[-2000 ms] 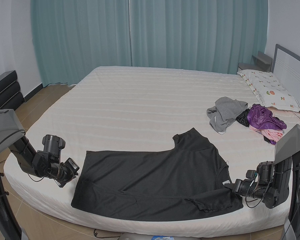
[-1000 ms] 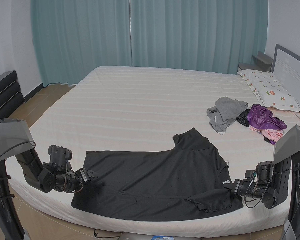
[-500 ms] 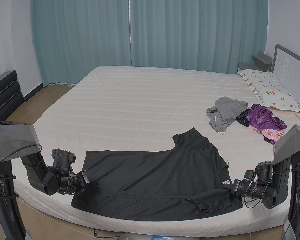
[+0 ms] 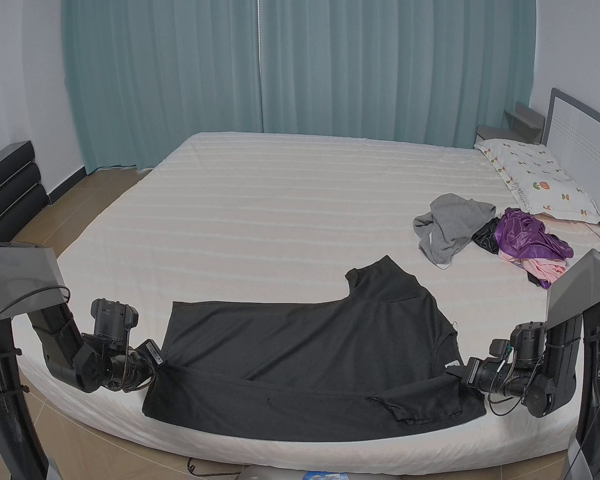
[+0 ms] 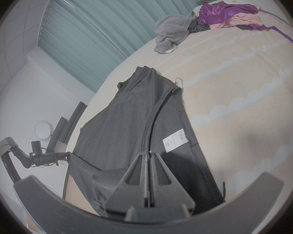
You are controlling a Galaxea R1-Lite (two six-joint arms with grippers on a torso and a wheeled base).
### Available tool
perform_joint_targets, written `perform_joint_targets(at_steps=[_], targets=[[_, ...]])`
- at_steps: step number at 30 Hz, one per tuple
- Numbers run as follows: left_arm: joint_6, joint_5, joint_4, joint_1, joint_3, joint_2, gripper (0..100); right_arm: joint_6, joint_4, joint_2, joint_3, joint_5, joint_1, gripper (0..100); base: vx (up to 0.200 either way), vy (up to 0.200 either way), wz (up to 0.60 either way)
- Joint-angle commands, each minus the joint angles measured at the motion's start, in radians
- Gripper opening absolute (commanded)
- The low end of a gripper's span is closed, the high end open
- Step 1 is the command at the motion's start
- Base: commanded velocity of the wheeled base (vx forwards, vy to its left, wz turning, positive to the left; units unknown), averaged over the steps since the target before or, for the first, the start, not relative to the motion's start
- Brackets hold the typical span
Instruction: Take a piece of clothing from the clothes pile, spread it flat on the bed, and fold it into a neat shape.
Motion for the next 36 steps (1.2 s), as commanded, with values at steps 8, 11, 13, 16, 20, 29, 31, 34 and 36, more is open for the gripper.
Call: perform_joint_targets(at_steps=[8, 11, 13, 16, 20, 29, 31, 34, 36], targets=[[-0.003, 0.0, 0.0, 0.007, 0.077, -0.076, 0, 0.005, -0.015, -0.074, 0.034, 0.0, 0.0, 0, 0.0, 0.0, 0.0], [-0.005, 0.0, 0.0, 0.007, 0.091, -0.088, 0, 0.005, -0.015, -0.091, 0.05, 0.0, 0.0, 0, 0.0, 0.0, 0.0], [-0.008, 0.0, 0.0, 0.007, 0.109, -0.111, 0, 0.005, -0.016, -0.095, 0.062, 0.0, -0.004, 0, 0.0, 0.0, 0.0], [-0.015, -0.001, 0.0, 0.007, 0.116, -0.127, 0, 0.005, -0.016, -0.1, 0.07, 0.0, -0.01, 0, 0.0, 0.0, 0.0], [-0.018, -0.001, 0.0, 0.007, 0.109, -0.117, 0, 0.005, -0.015, -0.088, 0.07, 0.0, 0.0, 0, 0.0, 0.0, 0.0], [-0.017, 0.0, -0.003, 0.007, 0.066, -0.016, 0, 0.002, -0.015, -0.022, -0.012, -0.001, 0.008, 0, 0.0, 0.0, 0.0], [-0.017, 0.0, -0.003, 0.006, 0.057, 0.004, 0, 0.0, -0.015, -0.014, -0.018, -0.004, 0.007, 0, 0.0, 0.0, 0.0], [-0.017, 0.0, -0.002, 0.006, 0.047, 0.01, 0, 0.0, -0.015, -0.005, -0.022, -0.009, 0.007, 0, 0.0, 0.0, 0.0], [-0.017, 0.0, -0.002, 0.004, 0.045, 0.011, 0, -0.001, -0.015, 0.008, -0.024, -0.011, 0.007, 0, 0.0, 0.0, 0.0]])
